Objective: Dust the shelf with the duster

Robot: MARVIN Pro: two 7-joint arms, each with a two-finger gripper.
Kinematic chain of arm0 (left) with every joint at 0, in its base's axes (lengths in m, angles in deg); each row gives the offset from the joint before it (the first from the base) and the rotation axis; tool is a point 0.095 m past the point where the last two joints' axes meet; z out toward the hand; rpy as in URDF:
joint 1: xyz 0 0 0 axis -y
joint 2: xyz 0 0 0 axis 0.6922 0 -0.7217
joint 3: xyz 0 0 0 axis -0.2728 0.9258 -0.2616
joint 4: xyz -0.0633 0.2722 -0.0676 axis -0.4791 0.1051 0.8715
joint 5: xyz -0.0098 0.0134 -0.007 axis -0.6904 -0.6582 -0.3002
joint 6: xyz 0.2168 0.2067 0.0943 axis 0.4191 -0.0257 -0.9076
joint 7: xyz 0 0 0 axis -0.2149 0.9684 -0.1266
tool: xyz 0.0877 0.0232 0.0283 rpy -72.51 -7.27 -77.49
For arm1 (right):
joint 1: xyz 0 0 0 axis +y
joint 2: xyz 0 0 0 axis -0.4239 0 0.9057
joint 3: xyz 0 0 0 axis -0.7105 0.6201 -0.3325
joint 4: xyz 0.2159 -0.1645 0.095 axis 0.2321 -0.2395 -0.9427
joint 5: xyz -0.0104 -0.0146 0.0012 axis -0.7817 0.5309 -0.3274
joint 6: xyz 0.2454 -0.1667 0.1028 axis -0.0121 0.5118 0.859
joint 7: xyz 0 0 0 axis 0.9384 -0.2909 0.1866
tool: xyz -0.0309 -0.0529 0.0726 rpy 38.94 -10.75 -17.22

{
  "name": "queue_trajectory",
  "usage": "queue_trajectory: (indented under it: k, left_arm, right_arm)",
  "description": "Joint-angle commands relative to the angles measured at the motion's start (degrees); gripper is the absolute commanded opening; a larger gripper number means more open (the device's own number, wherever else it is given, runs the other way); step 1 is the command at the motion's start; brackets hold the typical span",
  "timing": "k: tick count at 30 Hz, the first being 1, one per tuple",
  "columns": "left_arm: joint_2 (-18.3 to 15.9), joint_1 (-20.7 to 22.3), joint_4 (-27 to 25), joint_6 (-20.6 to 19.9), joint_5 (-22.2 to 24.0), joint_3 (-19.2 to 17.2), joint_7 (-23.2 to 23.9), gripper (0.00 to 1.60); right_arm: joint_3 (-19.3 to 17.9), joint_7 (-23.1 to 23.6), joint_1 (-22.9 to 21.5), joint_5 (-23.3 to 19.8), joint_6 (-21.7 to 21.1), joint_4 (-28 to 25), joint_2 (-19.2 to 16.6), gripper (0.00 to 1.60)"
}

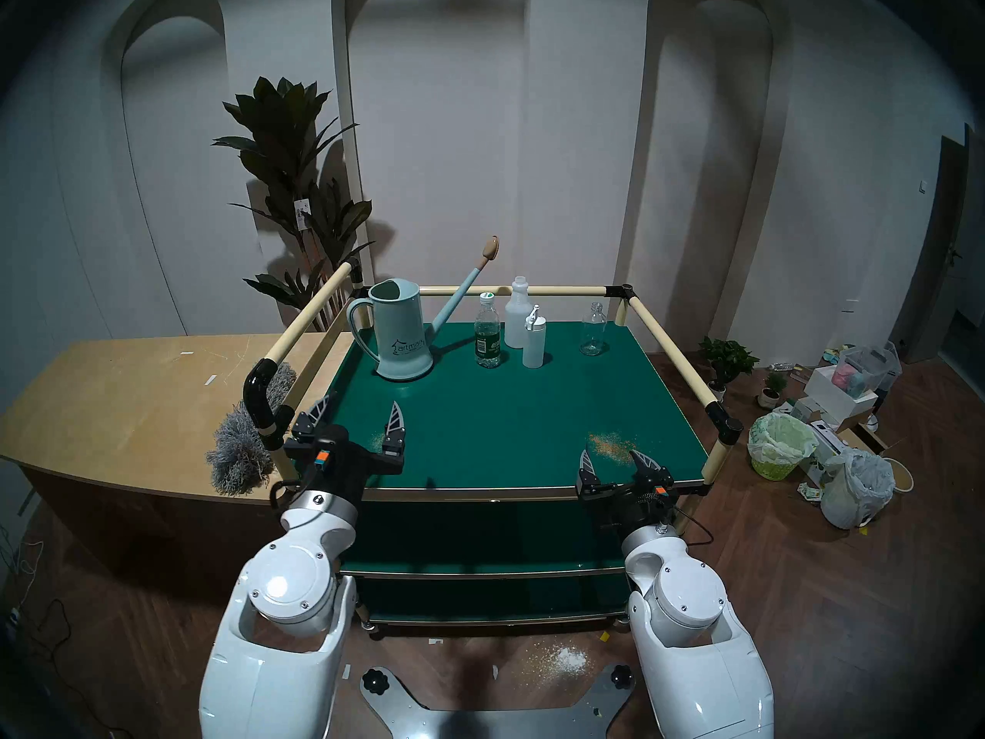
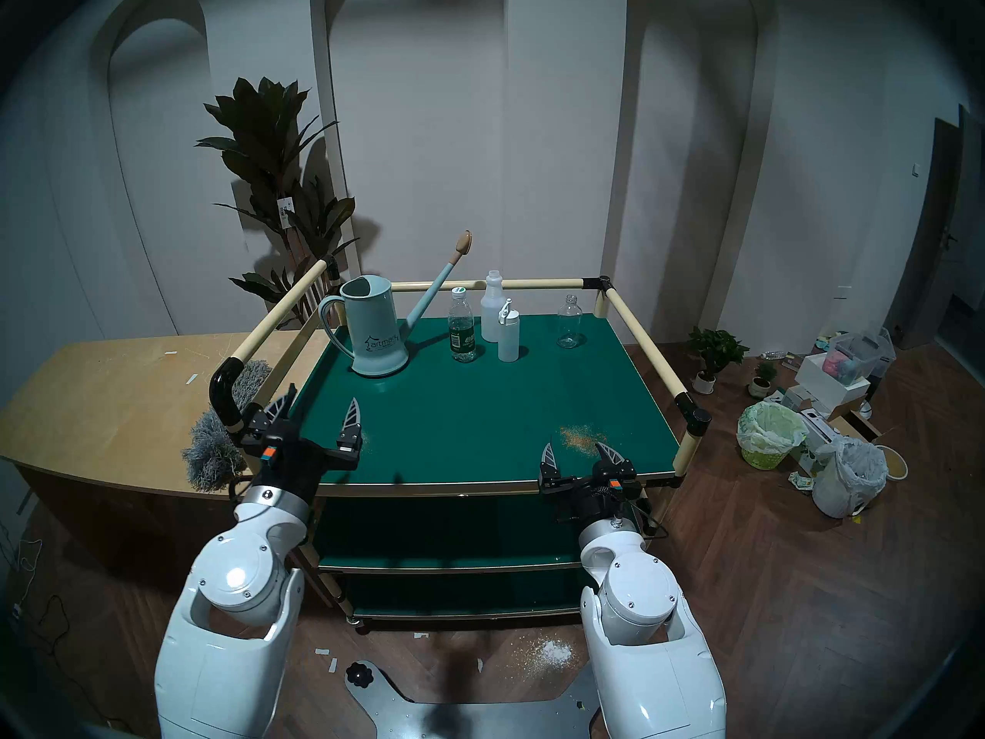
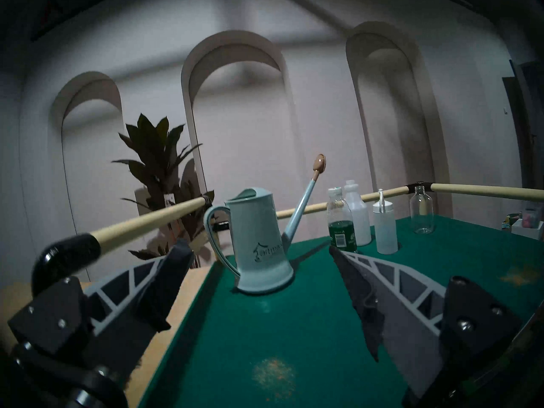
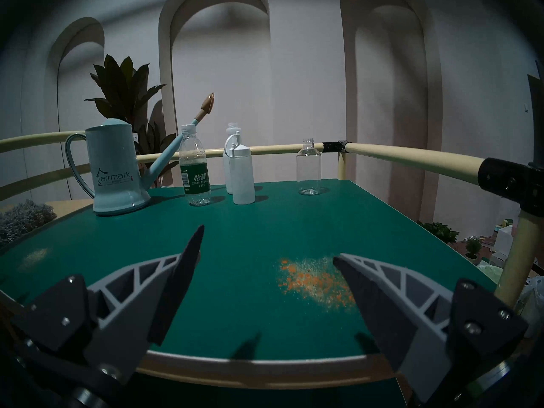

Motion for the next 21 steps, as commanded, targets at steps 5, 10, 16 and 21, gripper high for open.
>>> queue_trajectory:
  k: [5, 10, 16, 21]
  left_arm:
    - [-3.94, 1.67, -9.39, 0.38, 1.77, -7.44, 2.59, 1.6]
    - [-4.79, 1.06, -13.44, -1.33, 4.15, -13.03, 3.61, 1.6]
    - [-4.28, -0.82, -16.94, -5.8, 8.32, -20.53, 3.49, 1.6]
    - [-4.19, -3.63, -15.28, -10.33, 11.18, -25.74, 3.58, 1.6]
  right_arm:
    - [-0.87, 1.18, -4.69, -0.87, 0.82, -3.76, -0.91, 1.6]
    - [-1.19, 1.77, -5.66, -1.33, 0.58, -3.8, -1.27, 1.6]
    - [-1.04, 2.48, -6.32, -1.78, 0.36, -3.45, -1.51, 1.6]
    - [-0.89, 3.14, -7.61, -2.23, 0.44, -3.91, -1.7, 1.6]
